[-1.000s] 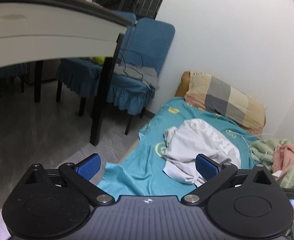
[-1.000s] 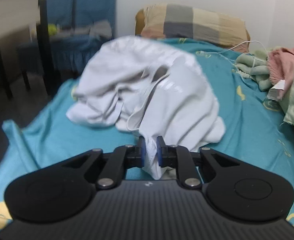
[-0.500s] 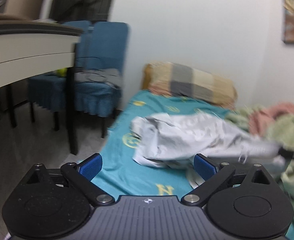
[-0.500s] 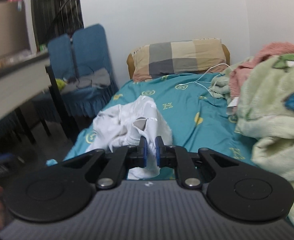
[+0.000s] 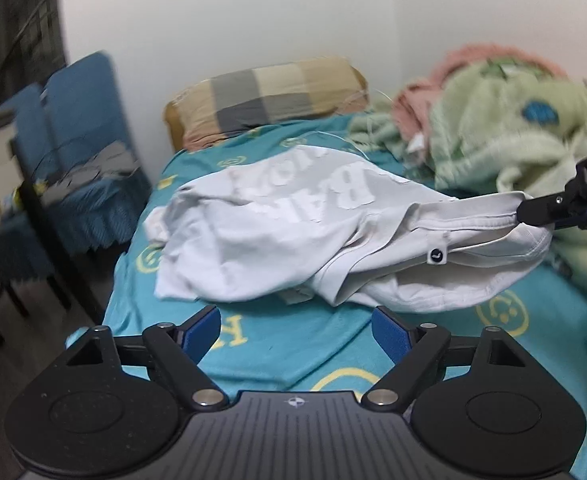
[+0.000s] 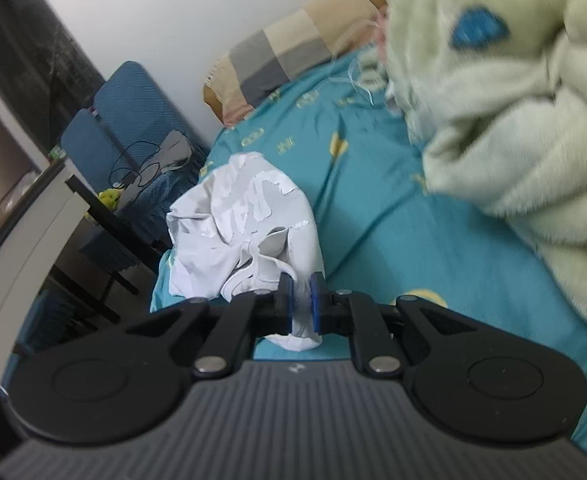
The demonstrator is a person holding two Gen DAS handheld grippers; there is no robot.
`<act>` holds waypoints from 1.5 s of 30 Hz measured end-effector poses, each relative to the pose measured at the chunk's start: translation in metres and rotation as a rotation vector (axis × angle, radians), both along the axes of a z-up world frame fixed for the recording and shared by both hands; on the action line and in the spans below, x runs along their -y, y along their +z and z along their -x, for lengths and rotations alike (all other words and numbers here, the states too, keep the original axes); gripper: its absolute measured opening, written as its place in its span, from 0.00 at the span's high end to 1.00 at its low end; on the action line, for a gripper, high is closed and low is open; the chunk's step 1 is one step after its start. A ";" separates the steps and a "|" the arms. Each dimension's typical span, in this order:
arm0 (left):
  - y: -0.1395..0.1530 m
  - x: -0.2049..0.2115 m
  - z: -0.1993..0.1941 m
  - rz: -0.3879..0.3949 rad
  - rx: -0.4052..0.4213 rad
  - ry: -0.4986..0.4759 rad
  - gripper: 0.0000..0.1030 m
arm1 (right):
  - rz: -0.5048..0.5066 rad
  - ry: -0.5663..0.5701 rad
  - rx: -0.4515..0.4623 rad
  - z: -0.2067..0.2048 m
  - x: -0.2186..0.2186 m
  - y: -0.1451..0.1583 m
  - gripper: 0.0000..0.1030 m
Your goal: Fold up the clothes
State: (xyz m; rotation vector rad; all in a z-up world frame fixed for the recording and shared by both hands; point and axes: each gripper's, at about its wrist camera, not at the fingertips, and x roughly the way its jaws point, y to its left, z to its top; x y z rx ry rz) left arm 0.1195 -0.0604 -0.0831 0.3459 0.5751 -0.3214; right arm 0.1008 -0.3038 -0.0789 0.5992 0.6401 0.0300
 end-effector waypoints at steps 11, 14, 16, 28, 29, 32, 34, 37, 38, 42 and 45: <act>-0.016 0.098 -0.082 -0.237 0.049 -0.277 0.26 | -0.054 -0.093 -0.063 -0.012 0.014 -0.024 0.88; -0.039 0.127 -0.098 -0.357 0.047 -0.303 0.40 | -0.067 -0.102 -0.067 -0.023 0.018 -0.029 0.88; -0.051 0.138 -0.109 -0.396 0.022 -0.289 0.52 | -0.068 -0.110 -0.072 -0.029 0.020 -0.032 0.88; 0.020 0.061 -0.074 -0.145 0.078 -0.098 0.89 | -0.054 -0.094 -0.061 -0.040 0.024 -0.036 0.88; 0.029 0.051 -0.064 -0.117 0.084 -0.085 0.90 | -0.045 -0.081 -0.050 -0.040 0.022 -0.035 0.87; 0.053 0.022 -0.034 -0.041 0.096 -0.049 0.90 | 0.008 -0.006 -0.006 -0.040 0.007 -0.029 0.87; 0.059 0.006 -0.021 -0.007 0.078 -0.032 0.90 | 0.044 0.051 0.006 -0.040 -0.005 -0.028 0.87; 0.056 -0.013 -0.006 0.040 0.073 -0.004 0.90 | 0.084 0.108 -0.022 -0.036 -0.021 -0.029 0.87; 0.053 -0.020 -0.003 0.068 0.072 0.008 0.90 | 0.095 0.123 -0.034 -0.035 -0.025 -0.030 0.86; 0.045 -0.042 0.000 0.202 0.038 0.063 0.90 | 0.184 0.134 -0.072 -0.022 -0.038 -0.029 0.77; 0.048 -0.049 -0.002 0.249 0.038 0.076 0.90 | 0.269 0.140 -0.111 -0.016 -0.048 -0.031 0.59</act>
